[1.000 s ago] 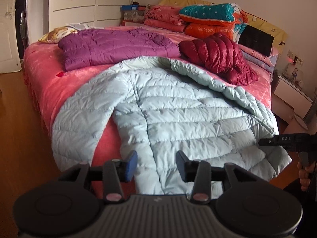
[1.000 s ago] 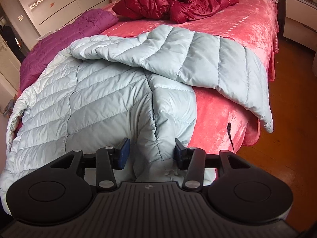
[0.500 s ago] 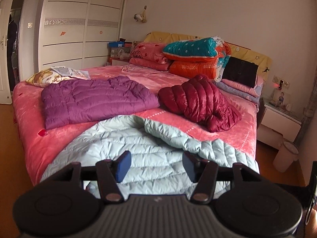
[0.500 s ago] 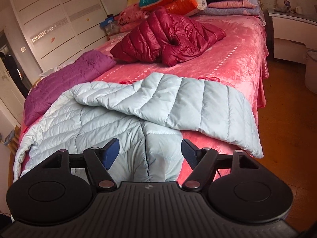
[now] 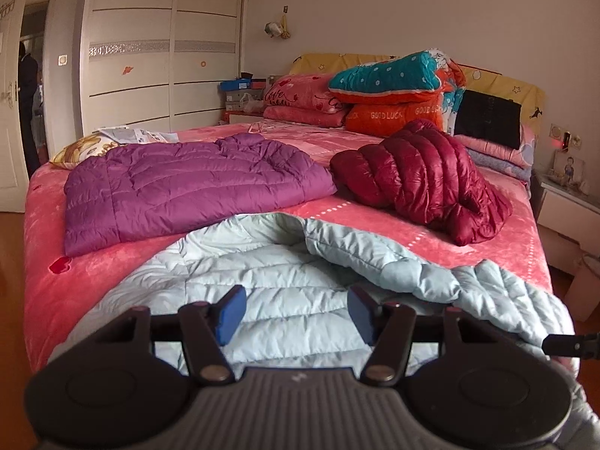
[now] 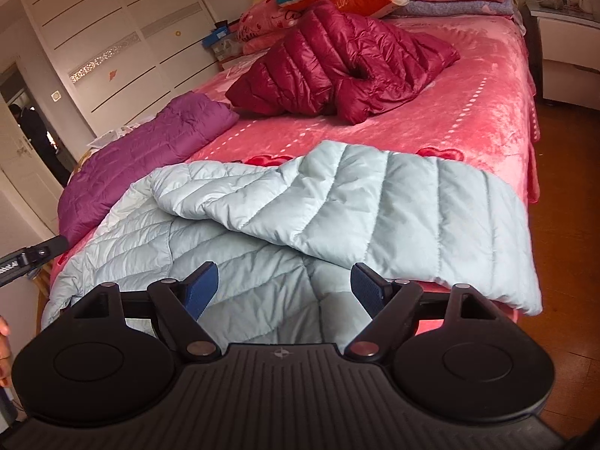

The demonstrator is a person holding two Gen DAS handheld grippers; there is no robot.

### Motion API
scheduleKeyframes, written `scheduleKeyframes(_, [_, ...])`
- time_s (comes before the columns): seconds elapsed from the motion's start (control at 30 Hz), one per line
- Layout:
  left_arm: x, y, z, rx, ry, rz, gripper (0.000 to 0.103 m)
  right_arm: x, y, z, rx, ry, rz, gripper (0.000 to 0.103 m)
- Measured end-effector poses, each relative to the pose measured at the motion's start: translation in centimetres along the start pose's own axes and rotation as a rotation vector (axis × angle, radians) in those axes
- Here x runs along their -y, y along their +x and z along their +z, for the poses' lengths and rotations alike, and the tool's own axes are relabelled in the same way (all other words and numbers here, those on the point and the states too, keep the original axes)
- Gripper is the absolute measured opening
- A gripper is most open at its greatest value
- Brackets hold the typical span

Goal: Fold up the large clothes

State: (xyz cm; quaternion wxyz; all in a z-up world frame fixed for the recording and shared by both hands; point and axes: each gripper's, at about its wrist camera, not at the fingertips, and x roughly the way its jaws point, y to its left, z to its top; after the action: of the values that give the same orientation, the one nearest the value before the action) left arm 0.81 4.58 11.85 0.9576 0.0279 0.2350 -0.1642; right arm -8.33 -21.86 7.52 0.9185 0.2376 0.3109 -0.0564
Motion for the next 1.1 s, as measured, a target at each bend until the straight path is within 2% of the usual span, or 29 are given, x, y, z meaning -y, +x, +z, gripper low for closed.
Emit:
scheduleKeyframes(0.07, [-0.2,1.2,-0.1,0.011,0.024,-0.002,0.060,-0.4,1.5,-0.1,-0.029,0.005,-0.015,0.092])
scheduleKeyframes(0.17, [-0.8,3.0,-0.4,0.015,0.037,-0.017,0.060,-0.6,3.2,-0.5,-0.046,-0.006,-0.096,0.088])
scheduleKeyframes(0.27, [-1.7,4.8,-1.0,-0.013,0.025,-0.032,0.060,-0.6,4.3,-0.1,-0.029,-0.021,-0.153,0.085])
scheduleKeyframes(0.37, [-2.8,6.1,-1.6,-0.035,-0.006,-0.048,0.060,-1.5,5.9,1.3,0.015,-0.098,-0.244,0.084])
scheduleKeyframes(0.47, [-3.7,7.4,-2.1,-0.075,-0.044,-0.051,0.060,-2.5,7.7,3.8,0.054,-0.176,-0.334,0.085])
scheduleKeyframes(0.6, [-4.2,8.9,-2.7,-0.132,-0.099,-0.073,0.060,-3.3,11.0,8.9,0.146,-0.250,-0.442,0.086])
scheduleKeyframes(0.73, [-4.4,9.7,-2.8,-0.157,-0.114,-0.090,0.061,-3.7,14.3,14.6,0.227,-0.256,-0.511,0.085])
scheduleKeyframes(0.83, [-4.4,10.1,-3.0,-0.173,-0.121,-0.102,0.063,-3.8,17.3,17.5,0.235,-0.266,-0.563,0.089])
scheduleKeyframes(0.9, [-4.3,10.3,-3.0,-0.179,-0.121,-0.108,0.064,-4.1,18.9,18.0,0.217,-0.288,-0.597,0.092])
scheduleKeyframes(0.97, [-4.4,10.3,-3.0,-0.183,-0.129,-0.116,0.064,-4.9,19.9,17.7,0.218,-0.313,-0.610,0.092])
scheduleKeyframes(1.0, [-4.6,10.4,-3.0,-0.184,-0.134,-0.122,0.064,-5.4,19.6,16.9,0.227,-0.310,-0.588,0.092])
scheduleKeyframes(1.1, [-5.1,10.2,-2.9,-0.181,-0.152,-0.133,0.063,-7.5,19.3,15.0,0.234,-0.322,-0.466,0.093])
